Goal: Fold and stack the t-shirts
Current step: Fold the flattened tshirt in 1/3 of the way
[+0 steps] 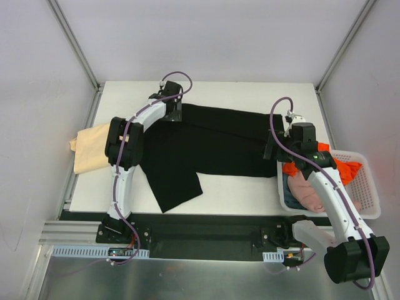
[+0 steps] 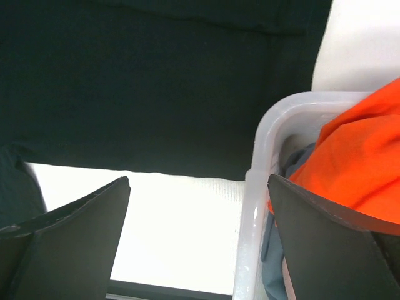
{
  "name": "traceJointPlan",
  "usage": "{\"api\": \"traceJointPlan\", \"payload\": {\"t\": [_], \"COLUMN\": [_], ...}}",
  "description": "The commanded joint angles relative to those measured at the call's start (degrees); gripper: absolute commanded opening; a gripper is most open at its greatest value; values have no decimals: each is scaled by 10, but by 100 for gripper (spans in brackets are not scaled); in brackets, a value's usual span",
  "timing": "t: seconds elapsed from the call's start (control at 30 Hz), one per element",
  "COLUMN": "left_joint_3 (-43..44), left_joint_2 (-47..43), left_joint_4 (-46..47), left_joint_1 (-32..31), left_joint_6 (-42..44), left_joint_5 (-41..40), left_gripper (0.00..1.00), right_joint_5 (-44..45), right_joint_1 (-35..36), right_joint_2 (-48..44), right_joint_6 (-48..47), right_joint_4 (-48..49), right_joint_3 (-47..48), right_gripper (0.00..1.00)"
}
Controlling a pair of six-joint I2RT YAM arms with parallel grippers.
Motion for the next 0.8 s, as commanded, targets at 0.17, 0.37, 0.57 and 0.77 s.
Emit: {"api": "traceJointPlan", "payload": {"t": [0.17, 0.37, 0.57, 0.77], "left_joint_3": [66, 21, -64, -114], "left_joint_2": [14, -53, -137, -151], "left_joint_4": [-21, -21, -17, -2], "left_joint_1": [37, 37, 37, 31], "left_joint_6": [25, 0, -81, -111], "left_joint_5": [12, 50, 145, 180], "left_gripper": [91, 97, 97, 89], "right_joint_5": [31, 24, 20, 18], "right_joint_1": [-3, -2, -3, -2], "right_joint_2": [-13, -8, -7, -12], "right_joint_6": [-1, 0, 0, 0], "right_joint_4": [4, 8, 7, 5], "right_joint_3": [5, 4, 3, 3], "right_gripper": [96, 96, 96, 96]}}
